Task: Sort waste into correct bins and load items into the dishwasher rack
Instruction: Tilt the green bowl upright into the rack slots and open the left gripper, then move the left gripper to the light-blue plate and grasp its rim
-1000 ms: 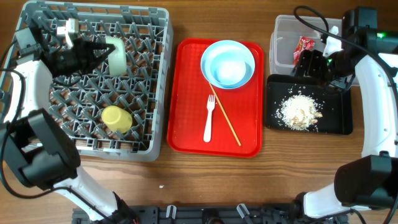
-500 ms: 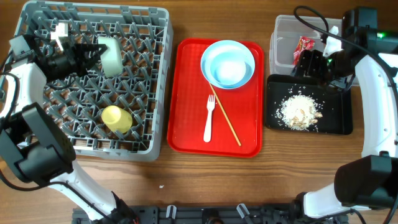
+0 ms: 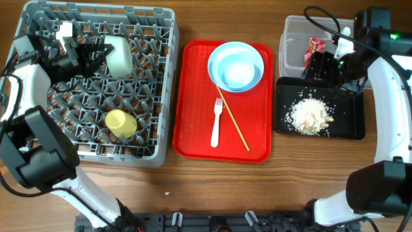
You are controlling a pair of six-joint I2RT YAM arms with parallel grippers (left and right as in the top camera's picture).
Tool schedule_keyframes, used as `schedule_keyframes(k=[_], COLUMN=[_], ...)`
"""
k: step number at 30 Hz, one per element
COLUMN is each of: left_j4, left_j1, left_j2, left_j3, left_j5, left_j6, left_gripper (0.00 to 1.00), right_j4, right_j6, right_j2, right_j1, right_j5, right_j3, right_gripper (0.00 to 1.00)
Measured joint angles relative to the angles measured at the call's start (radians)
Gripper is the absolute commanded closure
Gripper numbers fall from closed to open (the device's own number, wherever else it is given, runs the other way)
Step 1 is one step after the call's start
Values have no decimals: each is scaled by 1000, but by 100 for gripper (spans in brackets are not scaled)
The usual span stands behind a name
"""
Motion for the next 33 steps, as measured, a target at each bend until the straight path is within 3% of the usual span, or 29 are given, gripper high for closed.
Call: schedule_keyframes(k=[16,17,19,22,27,33], left_j4=[-38,-42,-55,-81,-95,-96], left_j1=[9,14,28,50,93,137], left_j2=[6,5,1,3,9,8], left_j3=[-1,0,4,3,-5,-6], left_j5=[-142,-152,-193,-302,-418,-476], left_j6=[5,5,8,11,19,13], left_gripper=[96,91,67,54,3,0], right_j4=[-1,-1,-1,-1,-1,-2], right_j6=[0,0,0,0,0,0], right_j2=[0,0,0,0,0,0], right_j1=[0,0,0,0,0,0], right_j5=[0,0,0,0,0,0], right_j3=[0,0,0,0,0,0], right_gripper=[14,14,14,14,14,13])
